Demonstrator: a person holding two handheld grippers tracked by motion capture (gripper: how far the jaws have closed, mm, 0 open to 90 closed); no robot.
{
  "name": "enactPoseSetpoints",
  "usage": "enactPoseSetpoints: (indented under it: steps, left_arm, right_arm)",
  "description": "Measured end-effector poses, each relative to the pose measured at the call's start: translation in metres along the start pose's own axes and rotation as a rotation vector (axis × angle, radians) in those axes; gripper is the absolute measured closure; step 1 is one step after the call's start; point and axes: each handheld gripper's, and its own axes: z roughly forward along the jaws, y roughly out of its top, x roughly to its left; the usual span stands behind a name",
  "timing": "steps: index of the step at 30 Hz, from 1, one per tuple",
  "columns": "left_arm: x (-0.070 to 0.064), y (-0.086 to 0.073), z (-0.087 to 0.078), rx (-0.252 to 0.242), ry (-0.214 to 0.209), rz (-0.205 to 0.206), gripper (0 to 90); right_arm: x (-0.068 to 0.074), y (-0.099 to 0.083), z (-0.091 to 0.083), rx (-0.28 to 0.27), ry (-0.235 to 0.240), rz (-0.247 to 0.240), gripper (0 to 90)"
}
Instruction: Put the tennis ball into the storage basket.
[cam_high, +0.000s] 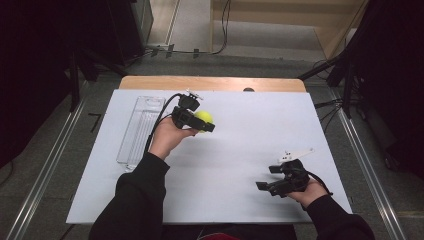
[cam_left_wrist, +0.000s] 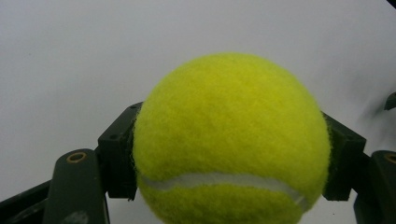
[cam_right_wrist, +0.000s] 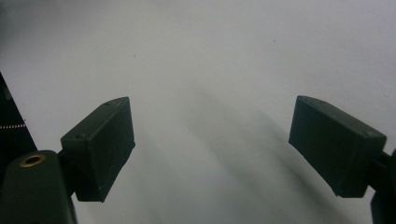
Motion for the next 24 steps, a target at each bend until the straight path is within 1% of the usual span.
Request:
enactPoseSetpoints:
  steps: [13,14,20,24]
  left_arm:
    - [-0.003,0.002,-0.017,0.001,-0.016,0.014,26.4]
    - [-0.002,0.002,-0.019,0.003,-0.016,0.019,26.4]
    - [0.002,0.001,-0.025,-0.009,-0.006,0.005,26.4]
    - [0.005,0.000,-0.029,-0.009,-0.007,0.006,26.4]
  right_arm:
    - [0.000,0.000,0.000,-0.001,-0.001,-0.002,12.3]
    - [0.000,0.000,0.000,-0.001,-0.001,-0.002,12.3]
    - [0.000,0.000,0.000,-0.001,-0.002,-0.003,12.3]
    - [0.000,0.000,0.000,-0.002,-0.001,-0.002,12.3]
